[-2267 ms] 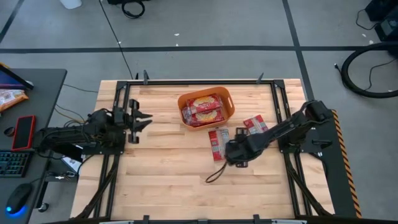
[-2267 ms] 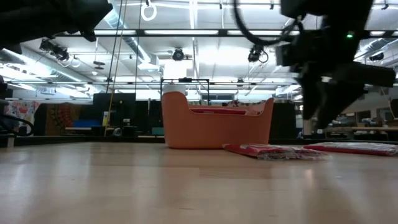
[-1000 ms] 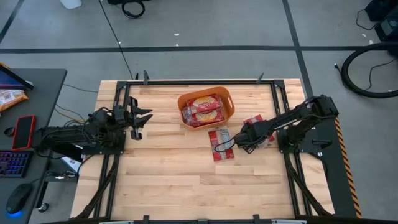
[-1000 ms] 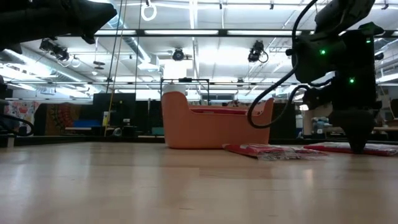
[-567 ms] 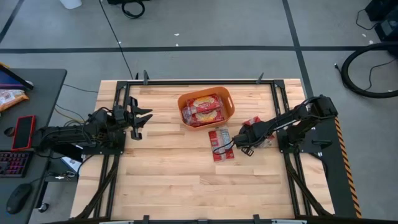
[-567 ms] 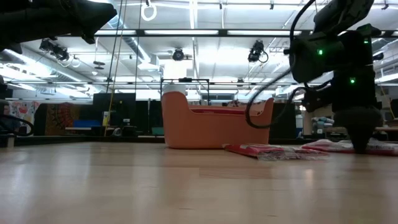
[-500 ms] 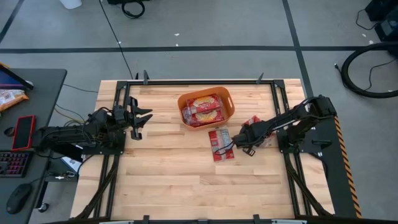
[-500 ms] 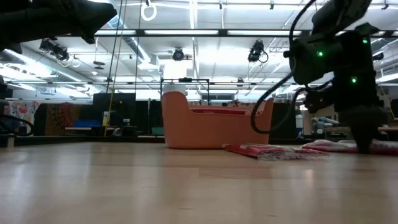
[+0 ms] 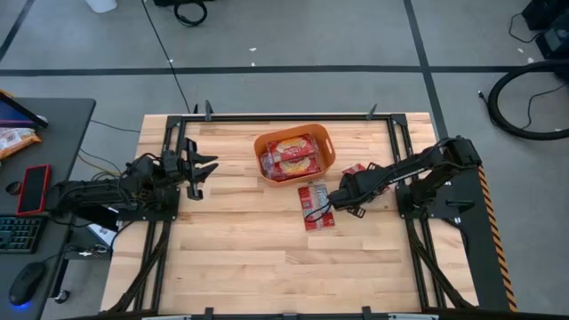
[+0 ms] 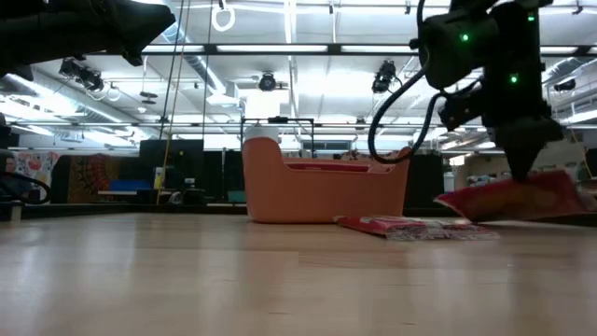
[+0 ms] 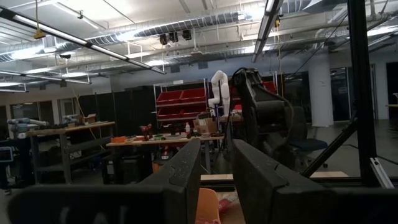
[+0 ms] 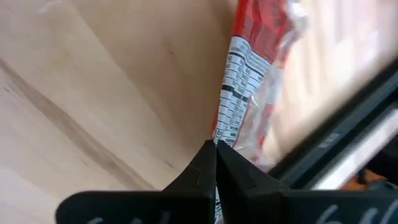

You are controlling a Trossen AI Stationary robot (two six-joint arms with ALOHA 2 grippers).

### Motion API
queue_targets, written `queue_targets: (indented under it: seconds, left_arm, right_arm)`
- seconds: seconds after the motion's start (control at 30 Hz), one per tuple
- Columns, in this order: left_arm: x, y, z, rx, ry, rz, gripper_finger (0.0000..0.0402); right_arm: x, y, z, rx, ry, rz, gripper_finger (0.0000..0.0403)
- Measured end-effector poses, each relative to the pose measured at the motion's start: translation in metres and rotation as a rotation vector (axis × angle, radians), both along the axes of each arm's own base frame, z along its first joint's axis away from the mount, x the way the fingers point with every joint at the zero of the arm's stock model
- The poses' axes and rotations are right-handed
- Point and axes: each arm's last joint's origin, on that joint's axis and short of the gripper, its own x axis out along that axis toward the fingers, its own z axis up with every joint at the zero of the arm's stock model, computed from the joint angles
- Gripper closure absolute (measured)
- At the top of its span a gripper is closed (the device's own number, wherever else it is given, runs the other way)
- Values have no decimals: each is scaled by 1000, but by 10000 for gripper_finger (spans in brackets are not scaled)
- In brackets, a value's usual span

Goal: Sort popcorn bags into baskets
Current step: Put the red popcorn bag into the orange bin

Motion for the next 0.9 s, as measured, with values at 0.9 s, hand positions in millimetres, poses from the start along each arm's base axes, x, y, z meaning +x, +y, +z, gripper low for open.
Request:
queue_targets:
  seconds: [0.9]
  left_arm:
    - [0, 0, 0, -8, -2, -3, 308]
  right_arm:
    - [4, -34, 67, -435, -48, -66, 398]
